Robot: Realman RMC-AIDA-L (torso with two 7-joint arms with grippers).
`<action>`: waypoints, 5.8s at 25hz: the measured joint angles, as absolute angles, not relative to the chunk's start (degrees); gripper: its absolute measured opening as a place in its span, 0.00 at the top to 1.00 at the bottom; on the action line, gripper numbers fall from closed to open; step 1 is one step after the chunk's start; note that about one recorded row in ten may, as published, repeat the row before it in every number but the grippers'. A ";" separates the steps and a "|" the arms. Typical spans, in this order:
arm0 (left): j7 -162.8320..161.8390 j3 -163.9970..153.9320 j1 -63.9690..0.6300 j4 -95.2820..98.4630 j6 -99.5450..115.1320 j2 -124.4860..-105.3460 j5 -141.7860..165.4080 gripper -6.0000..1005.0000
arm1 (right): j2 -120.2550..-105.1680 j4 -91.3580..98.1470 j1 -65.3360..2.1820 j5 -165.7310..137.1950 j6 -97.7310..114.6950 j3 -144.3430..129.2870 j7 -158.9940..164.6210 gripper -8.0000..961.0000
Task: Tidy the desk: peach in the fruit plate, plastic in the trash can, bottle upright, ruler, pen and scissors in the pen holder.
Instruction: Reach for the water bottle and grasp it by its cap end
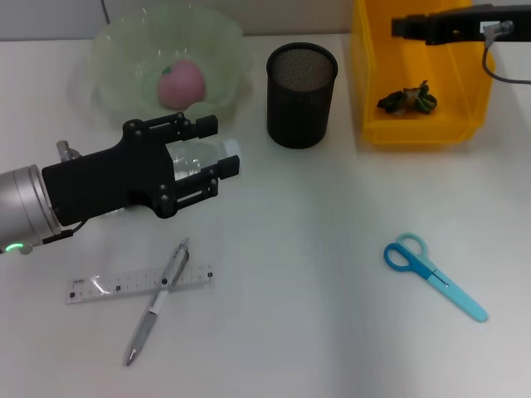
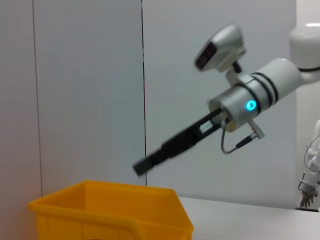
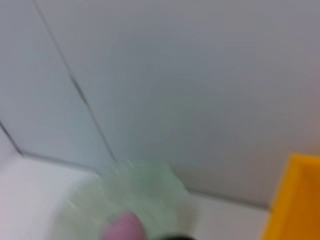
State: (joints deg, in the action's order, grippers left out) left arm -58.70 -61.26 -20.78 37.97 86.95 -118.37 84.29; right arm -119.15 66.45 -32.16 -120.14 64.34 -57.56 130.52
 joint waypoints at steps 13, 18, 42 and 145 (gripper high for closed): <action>-58.71 -60.21 -20.07 37.97 88.99 -118.39 84.16 0.42 | -118.83 51.74 -21.57 -82.71 83.53 -47.57 103.13 0.65; -58.71 -60.19 -19.84 37.97 89.94 -118.39 84.10 0.42 | -118.80 40.45 -21.00 -81.82 94.65 -37.45 92.78 0.56; -58.87 -60.82 -18.16 37.75 94.53 -118.41 84.55 0.42 | -118.30 28.75 -15.16 -83.31 102.27 -33.42 76.57 0.18; -117.52 -84.89 -47.57 51.40 60.82 -119.18 145.80 0.18 | -118.85 25.05 -16.63 -88.24 99.00 -33.11 74.63 0.19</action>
State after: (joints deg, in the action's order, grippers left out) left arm -117.52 -84.89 -47.57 51.40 60.82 -119.18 145.80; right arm -118.85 25.05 -16.63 -88.24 99.00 -33.11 74.63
